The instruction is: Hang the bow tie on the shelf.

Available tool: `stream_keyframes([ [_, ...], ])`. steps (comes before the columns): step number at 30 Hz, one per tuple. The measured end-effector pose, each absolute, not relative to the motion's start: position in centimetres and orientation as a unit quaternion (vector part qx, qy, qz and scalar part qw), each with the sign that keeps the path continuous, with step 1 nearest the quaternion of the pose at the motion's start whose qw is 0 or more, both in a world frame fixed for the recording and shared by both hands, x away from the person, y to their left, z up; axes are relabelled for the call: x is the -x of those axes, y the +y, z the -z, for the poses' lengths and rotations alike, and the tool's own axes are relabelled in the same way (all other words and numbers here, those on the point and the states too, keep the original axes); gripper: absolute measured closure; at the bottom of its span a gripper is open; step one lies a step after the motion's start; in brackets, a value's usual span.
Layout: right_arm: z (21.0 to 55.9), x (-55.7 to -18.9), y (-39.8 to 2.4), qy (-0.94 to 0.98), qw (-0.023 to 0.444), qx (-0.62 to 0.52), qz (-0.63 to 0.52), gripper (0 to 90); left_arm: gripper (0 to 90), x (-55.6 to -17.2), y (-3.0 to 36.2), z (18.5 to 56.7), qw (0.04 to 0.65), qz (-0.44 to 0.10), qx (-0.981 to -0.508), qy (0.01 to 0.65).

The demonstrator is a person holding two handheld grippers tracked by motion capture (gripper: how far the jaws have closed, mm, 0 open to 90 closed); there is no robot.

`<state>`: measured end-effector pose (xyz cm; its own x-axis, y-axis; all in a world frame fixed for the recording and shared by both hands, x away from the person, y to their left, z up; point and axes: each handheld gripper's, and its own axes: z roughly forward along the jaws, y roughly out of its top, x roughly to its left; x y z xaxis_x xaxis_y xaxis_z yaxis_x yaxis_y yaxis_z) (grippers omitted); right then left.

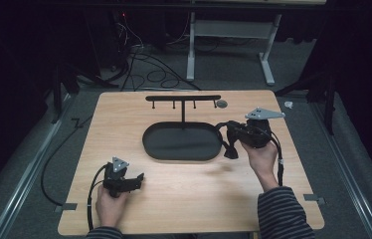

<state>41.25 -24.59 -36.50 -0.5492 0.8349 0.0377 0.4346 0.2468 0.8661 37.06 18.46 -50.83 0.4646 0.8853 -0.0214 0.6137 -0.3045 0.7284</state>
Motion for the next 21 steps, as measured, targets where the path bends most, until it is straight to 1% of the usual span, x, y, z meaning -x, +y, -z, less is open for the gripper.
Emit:
stream_keyframes([
  [21, 34.8, -44.0, -23.5, 0.754, 0.234, -0.424, -0.444, 83.7, 15.9, -37.1, 18.5, 50.8, 0.345, -0.197, -0.783, 0.479],
])
